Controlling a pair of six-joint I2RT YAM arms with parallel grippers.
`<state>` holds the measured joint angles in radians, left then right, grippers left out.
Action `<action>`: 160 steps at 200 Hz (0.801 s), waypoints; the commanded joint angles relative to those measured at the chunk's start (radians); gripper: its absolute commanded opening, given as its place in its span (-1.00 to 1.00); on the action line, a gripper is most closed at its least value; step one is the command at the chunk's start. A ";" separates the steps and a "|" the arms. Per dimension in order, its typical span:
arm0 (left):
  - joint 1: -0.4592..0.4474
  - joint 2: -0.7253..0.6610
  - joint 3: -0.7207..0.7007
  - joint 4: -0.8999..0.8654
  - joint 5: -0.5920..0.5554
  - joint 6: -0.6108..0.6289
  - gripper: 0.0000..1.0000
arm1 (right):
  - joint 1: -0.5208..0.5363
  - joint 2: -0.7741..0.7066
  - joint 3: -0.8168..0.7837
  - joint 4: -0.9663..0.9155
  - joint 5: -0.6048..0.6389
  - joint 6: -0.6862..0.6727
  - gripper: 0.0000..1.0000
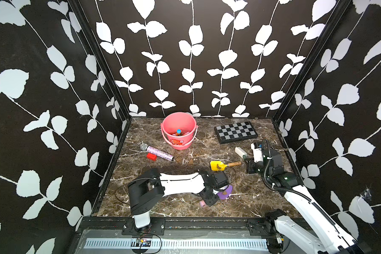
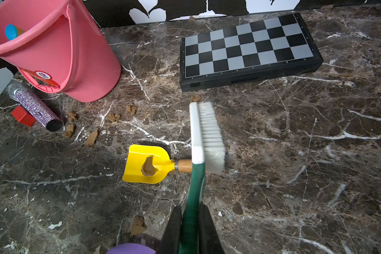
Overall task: Brush the soil off the hand trowel and place it into the bucket
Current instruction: Pick up the hand trowel from the center of the board.
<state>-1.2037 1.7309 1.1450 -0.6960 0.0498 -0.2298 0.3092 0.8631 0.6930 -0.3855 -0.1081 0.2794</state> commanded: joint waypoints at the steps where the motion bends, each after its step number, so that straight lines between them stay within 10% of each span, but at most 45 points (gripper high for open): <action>1: 0.065 -0.086 -0.044 0.005 0.004 0.038 -0.76 | -0.003 0.020 0.043 0.040 -0.004 -0.009 -1.00; 97: 0.161 -0.042 -0.082 0.078 -0.009 0.091 -0.70 | -0.002 0.163 0.073 0.101 -0.047 -0.014 -1.00; 160: 0.161 -0.105 -0.200 0.185 -0.029 0.091 -0.27 | -0.002 0.165 0.057 0.110 -0.056 -0.002 -1.00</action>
<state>-1.0462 1.6886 0.9989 -0.5674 0.0364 -0.1425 0.3092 1.0340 0.7330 -0.3222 -0.1539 0.2768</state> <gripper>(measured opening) 0.315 0.117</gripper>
